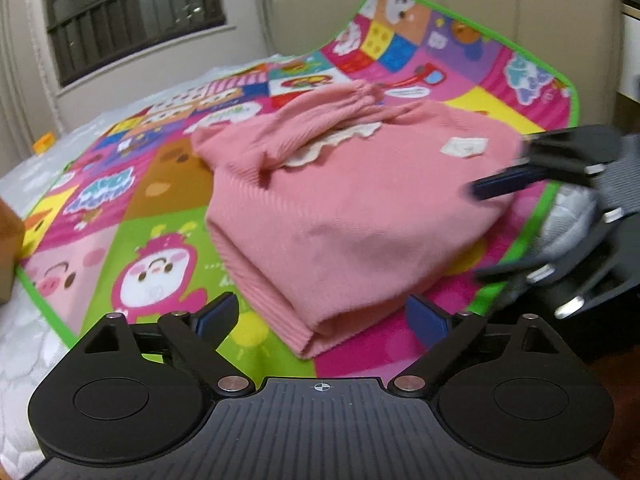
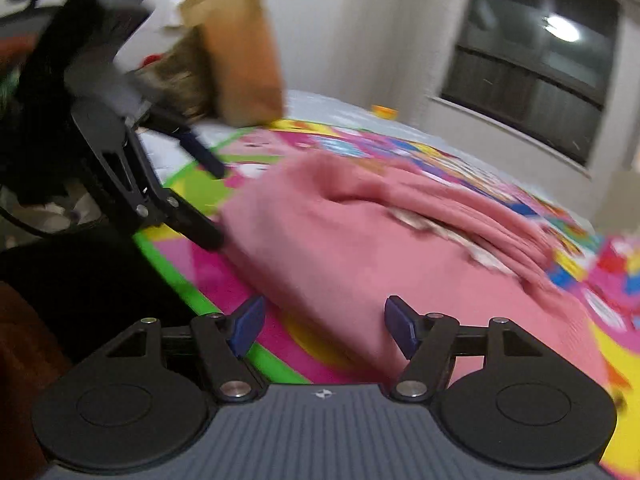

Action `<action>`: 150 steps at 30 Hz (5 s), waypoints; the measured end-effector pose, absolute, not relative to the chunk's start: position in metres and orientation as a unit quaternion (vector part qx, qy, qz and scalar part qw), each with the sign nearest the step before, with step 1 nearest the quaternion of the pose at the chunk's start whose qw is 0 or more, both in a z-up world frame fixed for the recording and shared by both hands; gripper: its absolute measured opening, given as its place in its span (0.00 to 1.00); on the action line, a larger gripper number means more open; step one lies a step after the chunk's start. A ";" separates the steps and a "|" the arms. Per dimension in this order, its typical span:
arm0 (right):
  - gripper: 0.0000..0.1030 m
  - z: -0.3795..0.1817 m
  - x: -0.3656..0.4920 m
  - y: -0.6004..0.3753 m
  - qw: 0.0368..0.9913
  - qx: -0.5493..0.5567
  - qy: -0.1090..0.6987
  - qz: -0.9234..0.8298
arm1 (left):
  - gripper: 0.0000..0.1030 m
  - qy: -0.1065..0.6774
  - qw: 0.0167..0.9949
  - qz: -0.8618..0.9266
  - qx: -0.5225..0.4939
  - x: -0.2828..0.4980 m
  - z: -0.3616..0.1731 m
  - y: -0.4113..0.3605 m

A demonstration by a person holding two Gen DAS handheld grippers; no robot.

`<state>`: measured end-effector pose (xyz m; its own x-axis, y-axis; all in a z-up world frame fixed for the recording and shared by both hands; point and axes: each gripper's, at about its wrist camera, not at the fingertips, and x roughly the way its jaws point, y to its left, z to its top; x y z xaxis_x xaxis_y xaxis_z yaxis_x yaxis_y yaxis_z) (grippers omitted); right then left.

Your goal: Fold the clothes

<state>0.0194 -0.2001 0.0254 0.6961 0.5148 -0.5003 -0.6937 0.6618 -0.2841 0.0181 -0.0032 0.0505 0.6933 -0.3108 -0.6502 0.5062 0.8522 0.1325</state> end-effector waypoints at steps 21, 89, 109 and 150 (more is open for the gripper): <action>0.52 0.085 0.009 -0.265 0.938 -0.198 0.156 0.238 | 0.96 0.236 0.944 -0.074 0.219 0.058 0.034 -0.015; 0.92 0.002 0.046 -0.351 0.960 0.069 0.260 0.075 | 0.15 0.322 0.881 -0.288 0.196 0.012 0.030 -0.081; 0.24 0.000 0.075 -0.392 0.953 0.153 0.258 0.043 | 0.83 0.335 0.932 -0.133 -0.027 0.040 0.046 0.000; 0.21 0.013 0.025 -0.312 0.923 -0.093 0.293 0.232 | 0.28 0.311 0.937 -0.112 0.117 0.031 0.035 -0.043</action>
<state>0.0251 -0.3119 0.0129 0.7208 0.3745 -0.5833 -0.4833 0.8747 -0.0357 0.0314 -0.0425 0.0345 0.7813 -0.1375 -0.6088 0.2825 0.9477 0.1485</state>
